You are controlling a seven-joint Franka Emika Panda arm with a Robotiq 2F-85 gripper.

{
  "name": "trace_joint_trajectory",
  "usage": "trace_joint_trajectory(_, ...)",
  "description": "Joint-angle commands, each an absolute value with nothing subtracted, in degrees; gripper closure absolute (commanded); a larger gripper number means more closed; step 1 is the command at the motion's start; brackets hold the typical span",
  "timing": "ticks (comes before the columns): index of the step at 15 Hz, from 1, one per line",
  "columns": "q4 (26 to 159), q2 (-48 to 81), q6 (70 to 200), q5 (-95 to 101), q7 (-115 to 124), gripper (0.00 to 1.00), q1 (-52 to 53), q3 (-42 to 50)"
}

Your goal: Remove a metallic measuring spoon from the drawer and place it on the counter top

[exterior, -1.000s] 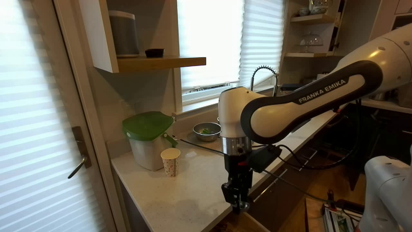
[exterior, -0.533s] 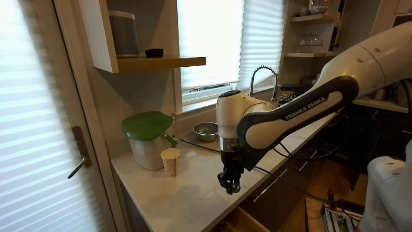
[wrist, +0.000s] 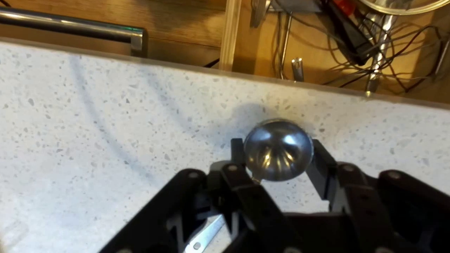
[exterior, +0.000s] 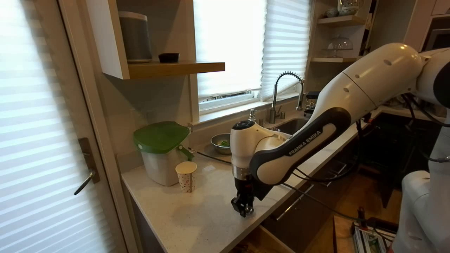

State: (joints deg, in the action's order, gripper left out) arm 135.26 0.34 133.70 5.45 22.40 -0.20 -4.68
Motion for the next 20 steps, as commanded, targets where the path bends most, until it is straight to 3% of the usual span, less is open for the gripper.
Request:
trace_joint_trajectory(1,135.02,2.27,136.14,7.66,24.07,0.78,0.50,-3.13)
trace_joint_trajectory(3,135.01,2.14,136.48,7.60,24.20,0.78,0.58,-2.77)
trace_joint_trajectory(4,135.08,2.04,136.69,7.58,24.29,0.28,0.55,-2.61)
trace_joint_trajectory(5,135.29,1.51,136.60,7.45,24.44,0.27,0.59,-2.53)
trace_joint_trajectory(9,136.10,-2.73,134.57,7.13,24.28,0.01,0.70,-2.49)
trace_joint_trajectory(20,135.16,-19.37,123.85,8.05,27.77,0.00,-0.91,-5.25)
